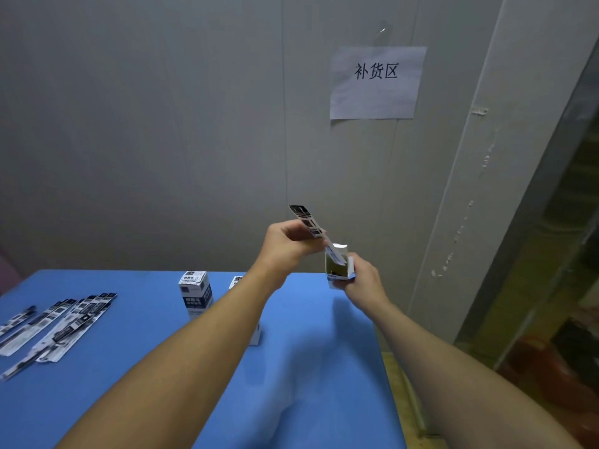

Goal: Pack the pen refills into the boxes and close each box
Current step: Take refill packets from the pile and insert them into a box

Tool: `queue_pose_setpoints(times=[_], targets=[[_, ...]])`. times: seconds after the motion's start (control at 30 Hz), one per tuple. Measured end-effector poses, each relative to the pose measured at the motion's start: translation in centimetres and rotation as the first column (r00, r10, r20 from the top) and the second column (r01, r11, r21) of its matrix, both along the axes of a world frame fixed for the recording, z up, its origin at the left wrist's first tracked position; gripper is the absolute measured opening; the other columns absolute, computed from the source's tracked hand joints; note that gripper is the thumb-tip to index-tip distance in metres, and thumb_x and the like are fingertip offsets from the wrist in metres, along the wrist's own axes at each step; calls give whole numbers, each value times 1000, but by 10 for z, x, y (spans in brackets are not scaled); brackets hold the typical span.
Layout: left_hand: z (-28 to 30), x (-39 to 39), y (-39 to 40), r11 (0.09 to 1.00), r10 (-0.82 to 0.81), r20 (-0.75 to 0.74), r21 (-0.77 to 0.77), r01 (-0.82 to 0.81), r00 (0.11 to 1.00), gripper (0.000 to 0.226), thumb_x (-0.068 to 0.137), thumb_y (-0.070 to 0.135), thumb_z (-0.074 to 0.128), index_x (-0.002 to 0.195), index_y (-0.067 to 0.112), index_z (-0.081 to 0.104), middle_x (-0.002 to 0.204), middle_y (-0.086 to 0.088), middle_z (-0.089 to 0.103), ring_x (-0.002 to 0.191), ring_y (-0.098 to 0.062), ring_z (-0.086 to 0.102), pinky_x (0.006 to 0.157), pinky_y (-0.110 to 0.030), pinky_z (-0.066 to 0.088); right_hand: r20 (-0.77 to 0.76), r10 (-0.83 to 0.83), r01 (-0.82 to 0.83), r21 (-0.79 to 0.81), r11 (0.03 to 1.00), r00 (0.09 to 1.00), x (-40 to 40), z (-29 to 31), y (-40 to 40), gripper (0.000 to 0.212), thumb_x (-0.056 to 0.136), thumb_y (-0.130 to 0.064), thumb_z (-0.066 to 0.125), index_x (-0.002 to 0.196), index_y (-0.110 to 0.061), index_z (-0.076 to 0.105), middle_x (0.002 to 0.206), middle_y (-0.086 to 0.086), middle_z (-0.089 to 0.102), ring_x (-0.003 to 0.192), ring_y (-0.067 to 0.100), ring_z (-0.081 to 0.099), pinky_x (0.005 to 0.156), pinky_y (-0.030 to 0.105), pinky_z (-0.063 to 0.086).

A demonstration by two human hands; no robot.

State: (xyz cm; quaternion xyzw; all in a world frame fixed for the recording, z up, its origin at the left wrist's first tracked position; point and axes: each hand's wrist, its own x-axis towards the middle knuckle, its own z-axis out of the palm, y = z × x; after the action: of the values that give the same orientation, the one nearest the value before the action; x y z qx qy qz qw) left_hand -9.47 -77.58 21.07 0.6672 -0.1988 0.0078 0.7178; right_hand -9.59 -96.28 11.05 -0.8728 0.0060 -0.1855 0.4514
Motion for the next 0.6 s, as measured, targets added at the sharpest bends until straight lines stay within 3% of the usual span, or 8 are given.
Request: queue_pose_setpoints(times=[0.17,0.23,0.4,0.5,0.6], targets=[[-2,-1,-2,995,-7,32,96,4,999,17,75,-12,78,85,2,75,79,-5,74,74,-12,68,76,-25,56,-1,7,-7,-51,999,1000,0,0,-1,37,73,-5,84,99,-22,65,95,-5,65,84,14,59,71,28,48],[-7,-1,-3,987,8,48,161,-15,999,14,76,-9,78,88,-2,75,81,-8,74,75,-13,68,75,-28,55,8,23,-22,-63,998,1000,0,1,1,37,73,-5,83,101,-22,65,95,-7,66,86,15,61,72,29,50],[-25,11,2,932,36,90,357,-66,995,14,77,16,84,86,25,78,92,2,75,95,-20,70,92,-46,56,40,27,-24,-86,996,999,1,5,4,38,71,-7,82,103,-24,67,98,-7,68,89,17,63,74,35,55],[-35,15,2,853,94,203,488,-184,975,19,70,34,86,88,34,78,112,11,60,115,-13,50,104,-37,47,47,31,-27,-79,996,998,0,8,5,39,72,-7,83,106,-21,67,99,-4,67,87,16,63,71,28,52],[-36,10,0,774,106,305,572,-272,946,11,78,27,84,85,34,80,110,19,51,119,-16,35,107,-31,36,51,45,-41,-80,996,998,0,9,8,41,72,-7,83,108,-21,67,99,-4,67,89,16,63,74,33,55]])
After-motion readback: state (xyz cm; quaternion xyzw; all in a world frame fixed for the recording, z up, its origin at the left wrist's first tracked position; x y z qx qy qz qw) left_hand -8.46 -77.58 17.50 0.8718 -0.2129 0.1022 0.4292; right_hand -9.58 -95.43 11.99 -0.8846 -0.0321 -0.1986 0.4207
